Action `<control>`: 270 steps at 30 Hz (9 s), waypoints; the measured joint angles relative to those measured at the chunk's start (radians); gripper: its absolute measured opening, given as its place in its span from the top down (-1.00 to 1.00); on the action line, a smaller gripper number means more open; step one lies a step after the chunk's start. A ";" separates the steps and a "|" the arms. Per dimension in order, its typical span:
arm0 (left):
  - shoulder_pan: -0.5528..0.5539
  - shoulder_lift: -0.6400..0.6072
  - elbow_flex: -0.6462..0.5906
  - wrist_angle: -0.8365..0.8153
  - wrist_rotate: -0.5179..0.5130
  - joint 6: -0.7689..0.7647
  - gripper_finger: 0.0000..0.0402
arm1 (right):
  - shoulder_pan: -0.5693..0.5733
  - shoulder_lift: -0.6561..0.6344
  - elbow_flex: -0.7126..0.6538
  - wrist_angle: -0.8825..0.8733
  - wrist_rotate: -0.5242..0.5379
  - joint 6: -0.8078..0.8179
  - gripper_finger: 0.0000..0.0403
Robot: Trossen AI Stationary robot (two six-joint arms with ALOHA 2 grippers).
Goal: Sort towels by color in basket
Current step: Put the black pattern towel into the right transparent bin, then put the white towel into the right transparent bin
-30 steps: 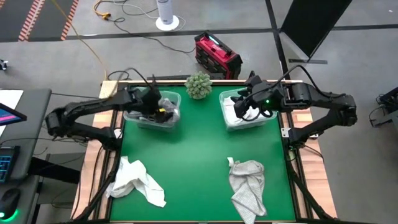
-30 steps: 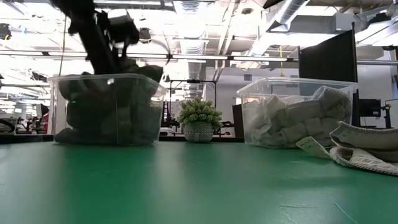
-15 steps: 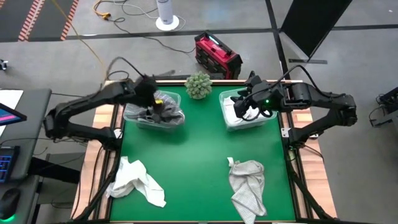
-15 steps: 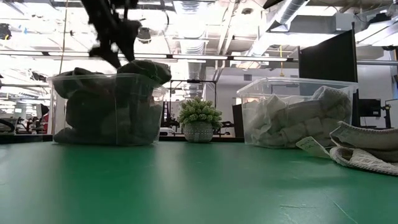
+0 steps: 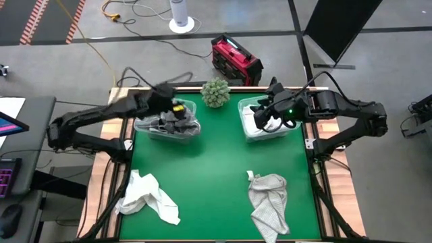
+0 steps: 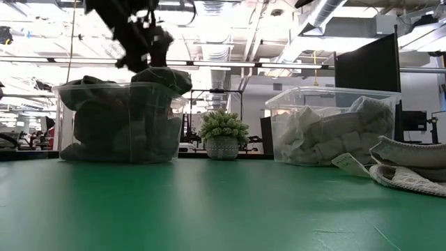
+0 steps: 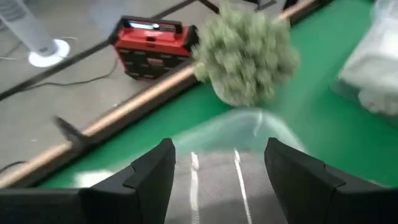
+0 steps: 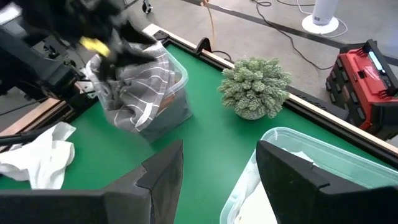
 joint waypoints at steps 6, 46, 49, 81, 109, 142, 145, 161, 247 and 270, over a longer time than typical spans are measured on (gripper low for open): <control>-0.055 -0.003 -0.285 0.289 -0.059 -0.056 -0.18 | 0.021 0.000 0.000 0.009 0.001 0.017 -0.13; -0.122 -0.181 -0.331 0.552 -0.308 0.057 -0.18 | 0.020 0.000 0.000 0.038 0.001 0.015 -0.13; -0.122 -0.174 -0.329 0.555 -0.308 0.040 -0.18 | 0.020 0.000 0.000 0.038 0.001 0.016 -0.13; -0.123 0.218 -0.260 0.268 -0.518 0.407 0.07 | 0.019 -0.001 0.000 0.057 -0.001 0.044 -0.13; -0.195 -0.020 -0.129 0.109 -0.756 0.597 0.08 | 0.018 -0.001 0.000 0.063 -0.002 0.036 -0.13; -0.164 0.086 0.006 -0.017 -0.625 0.492 0.08 | 0.037 -0.001 0.000 0.058 -0.002 0.009 -0.13; -0.152 0.030 0.046 -0.136 -0.665 0.452 0.08 | 0.037 -0.001 0.000 0.058 -0.002 0.009 -0.13; -0.041 -0.051 -0.163 -0.371 -0.647 0.325 0.08 | 0.038 -0.001 0.000 0.043 -0.002 0.006 -0.13; -1.218 0.475 -0.088 -0.512 0.480 -0.361 -0.16 | 0.140 0.000 0.000 0.070 -0.002 0.138 -0.13; -1.033 -0.037 -0.124 -0.325 0.069 -0.398 0.98 | 0.159 0.126 -0.005 0.350 -0.022 -0.002 -0.13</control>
